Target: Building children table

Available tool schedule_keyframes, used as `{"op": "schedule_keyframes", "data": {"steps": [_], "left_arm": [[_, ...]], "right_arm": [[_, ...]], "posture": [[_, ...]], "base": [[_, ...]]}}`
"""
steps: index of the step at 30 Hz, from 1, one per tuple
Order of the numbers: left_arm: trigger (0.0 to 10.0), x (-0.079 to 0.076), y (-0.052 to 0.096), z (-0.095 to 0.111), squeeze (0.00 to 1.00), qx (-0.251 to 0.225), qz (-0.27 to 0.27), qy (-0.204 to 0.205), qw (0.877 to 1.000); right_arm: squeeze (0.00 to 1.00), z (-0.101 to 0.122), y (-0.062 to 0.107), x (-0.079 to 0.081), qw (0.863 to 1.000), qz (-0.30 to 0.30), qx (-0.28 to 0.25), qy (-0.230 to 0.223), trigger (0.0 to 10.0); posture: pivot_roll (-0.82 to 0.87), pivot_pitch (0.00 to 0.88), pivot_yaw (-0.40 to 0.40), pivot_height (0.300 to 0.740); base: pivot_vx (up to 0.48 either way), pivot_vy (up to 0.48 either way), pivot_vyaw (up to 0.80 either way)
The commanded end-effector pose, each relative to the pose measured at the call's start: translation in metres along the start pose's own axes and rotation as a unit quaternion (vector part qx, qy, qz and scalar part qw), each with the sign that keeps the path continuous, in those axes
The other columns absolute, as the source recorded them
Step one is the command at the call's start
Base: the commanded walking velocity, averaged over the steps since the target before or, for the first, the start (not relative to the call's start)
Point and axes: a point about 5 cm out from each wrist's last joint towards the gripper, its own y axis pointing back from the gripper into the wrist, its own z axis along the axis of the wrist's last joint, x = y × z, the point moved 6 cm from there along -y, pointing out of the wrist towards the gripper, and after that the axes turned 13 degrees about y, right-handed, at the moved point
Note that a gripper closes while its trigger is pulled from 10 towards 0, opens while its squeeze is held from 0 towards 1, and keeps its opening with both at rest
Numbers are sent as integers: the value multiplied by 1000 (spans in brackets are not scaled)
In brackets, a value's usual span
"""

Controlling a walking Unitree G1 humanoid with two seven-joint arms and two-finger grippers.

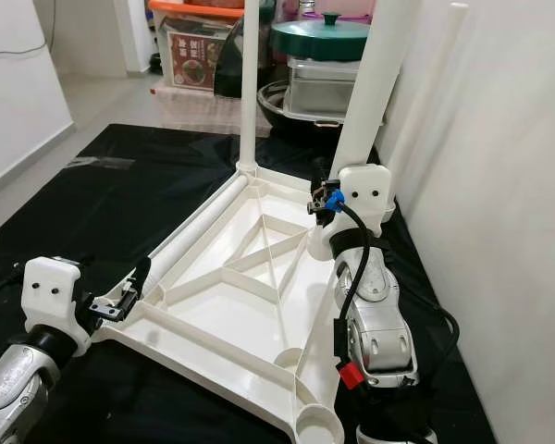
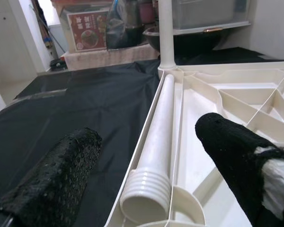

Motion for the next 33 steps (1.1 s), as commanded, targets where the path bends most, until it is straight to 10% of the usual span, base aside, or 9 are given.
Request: {"op": "schedule_keyframes", "data": {"steps": [1,21,33], "left_arm": [[10000,-2,-1,-5,0,8,-6,5,1000],[10000,-5,1,-6,0,2,2,15,1000],[10000,1,3,-15,0,15,21,26,999]], "right_arm": [[0,-1,1,0,1000,-5,-1,-2,10000],[0,-1,-7,3,999,30,-2,-22,10000],[0,-9,-19,-22,999,39,17,-24,10000]], "posture": [[5,0,-46,740],[23,0,-92,740],[17,0,-97,740]], "base": [[-300,0,0],[-100,0,0],[0,0,-200]]}}
